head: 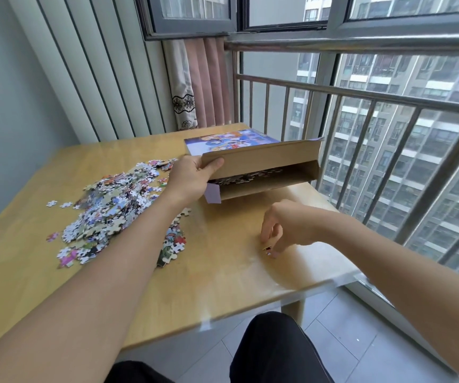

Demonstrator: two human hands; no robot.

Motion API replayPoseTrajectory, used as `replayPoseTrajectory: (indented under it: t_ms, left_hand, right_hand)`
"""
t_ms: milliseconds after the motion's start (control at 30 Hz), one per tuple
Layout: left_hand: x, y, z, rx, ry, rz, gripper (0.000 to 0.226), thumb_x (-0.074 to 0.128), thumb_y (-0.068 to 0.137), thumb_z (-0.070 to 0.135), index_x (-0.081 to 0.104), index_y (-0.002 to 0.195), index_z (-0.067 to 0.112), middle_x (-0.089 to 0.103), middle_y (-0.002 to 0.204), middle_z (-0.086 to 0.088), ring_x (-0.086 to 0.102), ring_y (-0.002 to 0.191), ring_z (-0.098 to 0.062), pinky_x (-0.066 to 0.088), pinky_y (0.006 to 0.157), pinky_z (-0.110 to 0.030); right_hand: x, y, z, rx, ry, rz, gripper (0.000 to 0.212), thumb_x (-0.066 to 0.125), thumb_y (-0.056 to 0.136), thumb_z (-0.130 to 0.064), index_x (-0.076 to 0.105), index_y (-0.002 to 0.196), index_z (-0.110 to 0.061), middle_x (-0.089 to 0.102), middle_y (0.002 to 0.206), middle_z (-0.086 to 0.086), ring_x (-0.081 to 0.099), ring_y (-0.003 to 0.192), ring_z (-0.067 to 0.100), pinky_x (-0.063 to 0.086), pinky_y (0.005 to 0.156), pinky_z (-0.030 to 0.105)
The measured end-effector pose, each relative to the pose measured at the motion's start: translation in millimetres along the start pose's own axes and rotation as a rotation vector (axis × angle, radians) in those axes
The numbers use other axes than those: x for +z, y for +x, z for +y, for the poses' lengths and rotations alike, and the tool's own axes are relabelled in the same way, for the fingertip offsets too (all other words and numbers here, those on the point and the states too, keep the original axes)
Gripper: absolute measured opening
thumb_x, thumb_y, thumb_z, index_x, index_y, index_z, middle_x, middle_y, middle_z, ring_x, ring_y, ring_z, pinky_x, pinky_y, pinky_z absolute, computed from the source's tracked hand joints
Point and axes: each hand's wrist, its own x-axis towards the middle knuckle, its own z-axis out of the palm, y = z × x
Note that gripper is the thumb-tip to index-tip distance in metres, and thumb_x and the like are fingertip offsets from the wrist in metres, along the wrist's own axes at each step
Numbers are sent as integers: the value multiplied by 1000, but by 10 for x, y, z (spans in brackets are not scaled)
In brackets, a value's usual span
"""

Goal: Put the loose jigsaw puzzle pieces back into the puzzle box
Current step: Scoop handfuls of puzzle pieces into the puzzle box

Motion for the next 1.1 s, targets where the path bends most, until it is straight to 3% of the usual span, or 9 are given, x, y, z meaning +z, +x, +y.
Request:
replayPoseTrajectory:
  t_ms: [100, 200, 333, 433, 567, 733, 867, 967, 1100]
  left_hand:
    - [11, -30, -12, 2, -2, -6, 31, 65, 96, 38, 76, 111, 14, 75, 105, 1, 67, 103, -21, 51, 87, -32]
    - [23, -53, -30, -8, 3, -10, 32, 65, 96, 38, 75, 113, 13, 74, 106, 1, 67, 104, -20, 51, 90, -34]
    - [18, -67, -22, -9, 9, -11, 34, 64, 96, 38, 74, 114, 11, 74, 108, -2, 66, 106, -23, 52, 94, -39]
    - [0, -70, -14, -23, -4, -15, 35, 64, 96, 37, 74, 112, 8, 74, 110, -7, 65, 109, -27, 50, 98, -47]
    - [-20, -76, -10, -30, -24, -16, 34, 64, 96, 36, 73, 115, 10, 74, 112, -3, 65, 111, -26, 49, 100, -48]
    - [-34, -73, 4, -35, -28, -26, 35, 64, 96, 37, 73, 117, 11, 73, 113, -2, 64, 110, -25, 49, 100, -47]
    - [-41, -56, 23, -36, -19, -17, 35, 64, 96, 39, 73, 115, 11, 74, 111, -4, 65, 109, -27, 49, 98, -48]
    - [-40, -37, 40, -46, -30, -16, 35, 65, 95, 39, 74, 114, 11, 74, 110, -4, 65, 109, -26, 49, 99, -48]
    - [-32, -25, 52, -48, -34, -10, 32, 65, 95, 40, 75, 113, 15, 75, 107, 0, 66, 107, -23, 50, 98, -45]
  right_hand:
    - [13, -11, -26, -18, 9, -31, 19, 91, 68, -20, 77, 76, -31, 66, 70, -16, 65, 75, 5, 38, 55, 8]
    - [-12, -2, -49, -34, -29, -72, 24, 88, 72, -22, 69, 70, -37, 62, 70, -19, 59, 67, -4, 36, 53, 4]
    - [-45, 42, -85, -39, -76, -146, 12, 86, 77, -27, 75, 81, -26, 61, 78, -15, 58, 70, 2, 37, 55, 12]
    - [-51, 39, -75, -31, -80, -137, 17, 86, 76, -28, 76, 87, -19, 66, 81, -11, 59, 71, 8, 38, 52, 12]
    - [-36, 6, -67, -36, -57, -101, 15, 88, 75, -26, 74, 80, -22, 69, 76, -14, 61, 68, 2, 46, 59, 18]
    - [-31, -24, -59, -29, 74, -90, 26, 87, 74, -17, 67, 75, -34, 72, 72, -15, 70, 76, 10, 56, 69, 27]
    - [-14, -27, -53, -14, 62, -102, 33, 93, 66, -30, 63, 76, -39, 68, 73, -16, 66, 74, 8, 52, 63, 20]
    - [11, -19, -77, -39, 43, -141, 27, 91, 69, -20, 68, 73, -33, 65, 67, -21, 62, 67, -1, 46, 59, 11]
    - [-16, -25, -122, -44, 15, -179, 18, 88, 74, -18, 73, 78, -27, 64, 71, -20, 64, 73, 6, 54, 68, 23]
